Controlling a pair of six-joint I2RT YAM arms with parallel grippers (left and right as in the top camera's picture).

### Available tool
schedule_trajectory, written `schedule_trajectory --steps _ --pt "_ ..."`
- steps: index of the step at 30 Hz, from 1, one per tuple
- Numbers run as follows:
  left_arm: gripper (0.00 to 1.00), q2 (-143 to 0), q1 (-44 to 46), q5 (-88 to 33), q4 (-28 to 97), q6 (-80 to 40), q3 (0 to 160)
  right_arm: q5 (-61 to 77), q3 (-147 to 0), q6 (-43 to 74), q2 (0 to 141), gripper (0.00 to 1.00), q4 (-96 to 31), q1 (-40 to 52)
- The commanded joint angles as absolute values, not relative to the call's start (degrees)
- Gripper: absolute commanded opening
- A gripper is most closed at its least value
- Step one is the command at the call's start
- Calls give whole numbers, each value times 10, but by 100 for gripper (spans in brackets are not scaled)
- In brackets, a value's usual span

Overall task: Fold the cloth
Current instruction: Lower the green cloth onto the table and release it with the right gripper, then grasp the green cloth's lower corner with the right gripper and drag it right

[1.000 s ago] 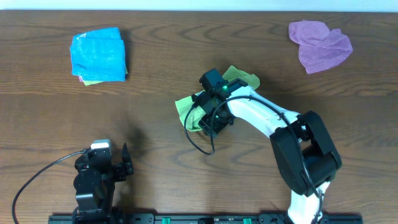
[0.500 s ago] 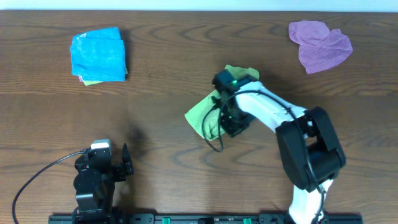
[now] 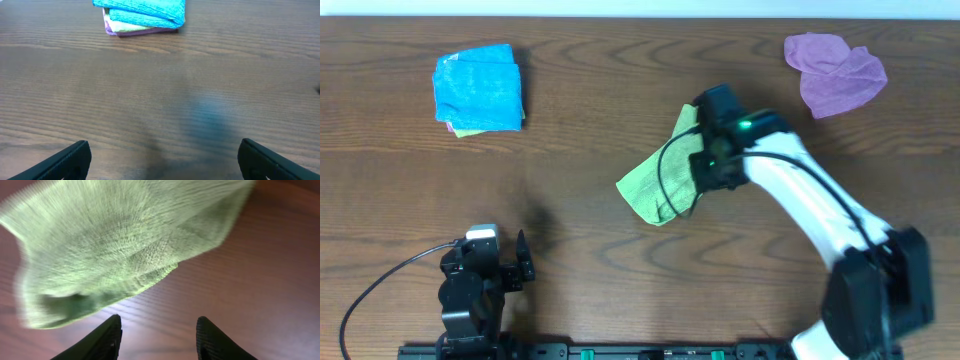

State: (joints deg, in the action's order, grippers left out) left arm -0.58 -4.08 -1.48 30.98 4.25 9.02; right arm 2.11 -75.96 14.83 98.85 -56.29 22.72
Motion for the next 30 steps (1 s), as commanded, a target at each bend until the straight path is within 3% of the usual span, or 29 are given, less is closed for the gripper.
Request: schedule_trajectory --steps 1,11,18,30 --pt "95 -2 -41 -11 308 36 83 100 -752 248 956 50 -561 191" --pt "95 -2 -41 -11 308 36 83 356 -517 256 872 55 -354 112" --pt "95 -2 -41 -11 308 36 83 349 -413 340 869 52 -212 110" --pt "95 -2 -41 -11 308 36 83 284 -328 414 870 43 -85 111"
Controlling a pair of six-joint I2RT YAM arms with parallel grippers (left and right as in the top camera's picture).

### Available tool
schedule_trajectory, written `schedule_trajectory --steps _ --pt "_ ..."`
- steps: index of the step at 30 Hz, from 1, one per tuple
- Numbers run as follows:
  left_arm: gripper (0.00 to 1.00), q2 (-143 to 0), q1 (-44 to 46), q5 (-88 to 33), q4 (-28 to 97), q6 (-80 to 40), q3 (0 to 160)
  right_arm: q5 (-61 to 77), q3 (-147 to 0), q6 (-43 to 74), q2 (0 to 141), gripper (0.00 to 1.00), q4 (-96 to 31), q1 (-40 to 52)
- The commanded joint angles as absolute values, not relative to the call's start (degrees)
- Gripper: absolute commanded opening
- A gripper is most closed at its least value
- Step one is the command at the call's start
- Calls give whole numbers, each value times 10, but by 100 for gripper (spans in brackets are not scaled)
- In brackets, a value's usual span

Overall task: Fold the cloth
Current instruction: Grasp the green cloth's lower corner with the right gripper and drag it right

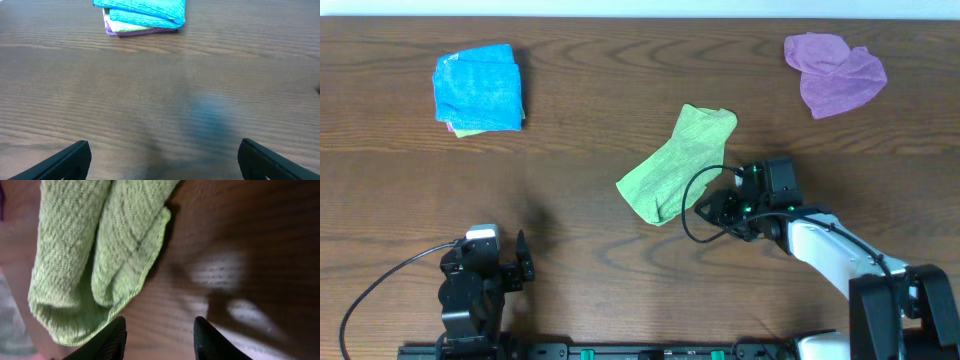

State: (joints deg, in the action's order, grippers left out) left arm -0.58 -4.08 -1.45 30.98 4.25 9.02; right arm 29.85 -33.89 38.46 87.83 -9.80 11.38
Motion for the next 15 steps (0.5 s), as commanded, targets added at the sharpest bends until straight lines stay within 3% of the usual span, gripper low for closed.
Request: schedule_trajectory --steps 1,15 --pt "95 -2 -41 -11 308 36 83 280 -328 414 872 43 -81 111" --pt "95 -2 -41 -11 308 36 83 270 -328 448 938 43 -17 114"
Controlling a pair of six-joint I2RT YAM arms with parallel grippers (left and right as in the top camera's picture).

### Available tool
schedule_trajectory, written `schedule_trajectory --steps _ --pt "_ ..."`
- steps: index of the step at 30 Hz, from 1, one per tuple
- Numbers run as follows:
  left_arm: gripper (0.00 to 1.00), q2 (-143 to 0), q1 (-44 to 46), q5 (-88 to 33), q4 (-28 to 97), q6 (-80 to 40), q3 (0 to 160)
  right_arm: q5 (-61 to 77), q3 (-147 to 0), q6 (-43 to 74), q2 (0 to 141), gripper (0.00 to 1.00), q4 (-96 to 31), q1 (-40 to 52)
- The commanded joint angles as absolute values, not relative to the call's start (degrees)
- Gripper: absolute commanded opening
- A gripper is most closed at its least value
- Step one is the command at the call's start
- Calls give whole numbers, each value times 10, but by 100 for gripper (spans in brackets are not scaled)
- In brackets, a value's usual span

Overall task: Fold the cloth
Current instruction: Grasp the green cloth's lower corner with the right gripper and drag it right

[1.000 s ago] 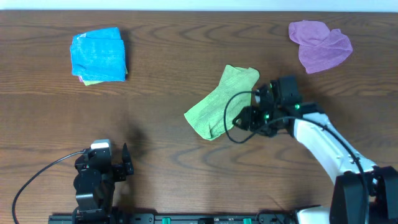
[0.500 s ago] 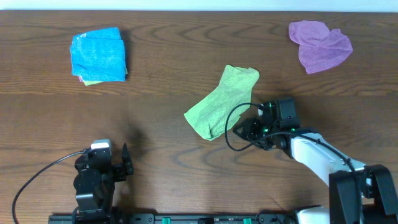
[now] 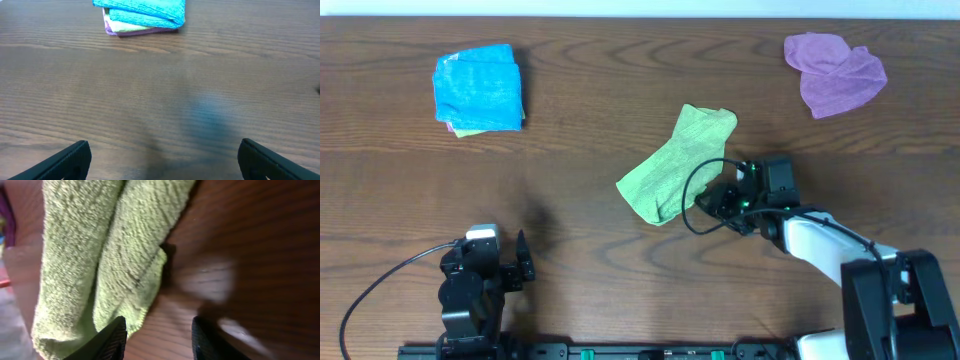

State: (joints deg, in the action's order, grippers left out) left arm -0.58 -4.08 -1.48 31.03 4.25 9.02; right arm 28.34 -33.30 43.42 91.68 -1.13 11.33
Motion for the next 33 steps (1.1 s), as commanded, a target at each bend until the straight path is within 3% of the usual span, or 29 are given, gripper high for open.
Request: schedule_trajectory --steps 1,10,18,23,33 --pt "95 -2 -41 -11 308 36 83 270 -328 448 941 43 -13 116" --pt "95 -2 -41 -11 308 36 83 265 -328 466 975 40 33 151" --pt "95 -2 -41 -11 308 36 83 228 -328 462 985 1 41 151" --pt "95 -2 -41 -11 308 36 83 218 -329 430 960 1 -1 124" --pt "95 -2 -41 -11 308 36 83 105 -330 355 699 1 -299 35"
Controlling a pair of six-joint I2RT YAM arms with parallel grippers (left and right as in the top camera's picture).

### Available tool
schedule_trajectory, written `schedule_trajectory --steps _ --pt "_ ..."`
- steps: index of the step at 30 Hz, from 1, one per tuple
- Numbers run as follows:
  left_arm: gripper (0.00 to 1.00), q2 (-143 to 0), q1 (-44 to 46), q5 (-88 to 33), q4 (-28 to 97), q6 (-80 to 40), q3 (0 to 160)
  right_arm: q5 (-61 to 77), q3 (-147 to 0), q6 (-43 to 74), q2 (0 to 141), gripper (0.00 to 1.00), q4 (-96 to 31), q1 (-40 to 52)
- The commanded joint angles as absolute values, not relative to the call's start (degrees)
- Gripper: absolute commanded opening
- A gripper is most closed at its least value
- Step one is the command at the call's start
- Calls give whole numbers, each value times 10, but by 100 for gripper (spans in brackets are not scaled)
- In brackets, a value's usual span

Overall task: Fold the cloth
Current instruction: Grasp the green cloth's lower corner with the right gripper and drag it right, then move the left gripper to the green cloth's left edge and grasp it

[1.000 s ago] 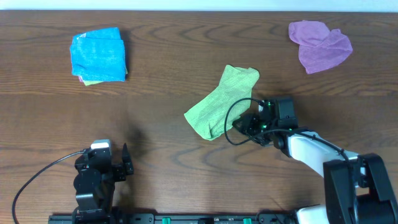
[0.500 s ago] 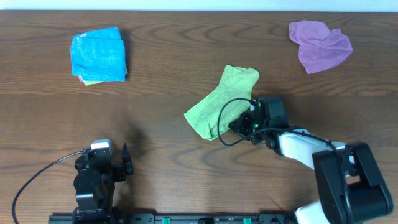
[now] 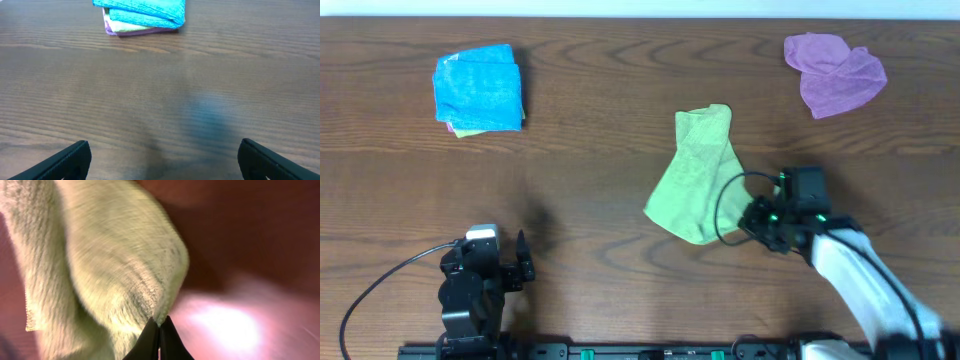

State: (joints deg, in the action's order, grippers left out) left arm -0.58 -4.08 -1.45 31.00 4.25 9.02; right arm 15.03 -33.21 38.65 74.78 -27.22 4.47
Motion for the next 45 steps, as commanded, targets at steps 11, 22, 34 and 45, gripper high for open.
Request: schedule_trajectory --steps 11,22,34,45 --pt "95 -2 -41 -11 308 36 83 13 -330 341 578 1 -448 35" --pt "95 -2 -41 -11 308 36 83 2 -330 279 578 1 -410 35" --pt "95 -2 -41 -11 301 37 83 2 -330 271 578 1 -420 35" --pt "95 -134 -41 -160 286 -164 196 2 -330 278 578 1 -432 35"
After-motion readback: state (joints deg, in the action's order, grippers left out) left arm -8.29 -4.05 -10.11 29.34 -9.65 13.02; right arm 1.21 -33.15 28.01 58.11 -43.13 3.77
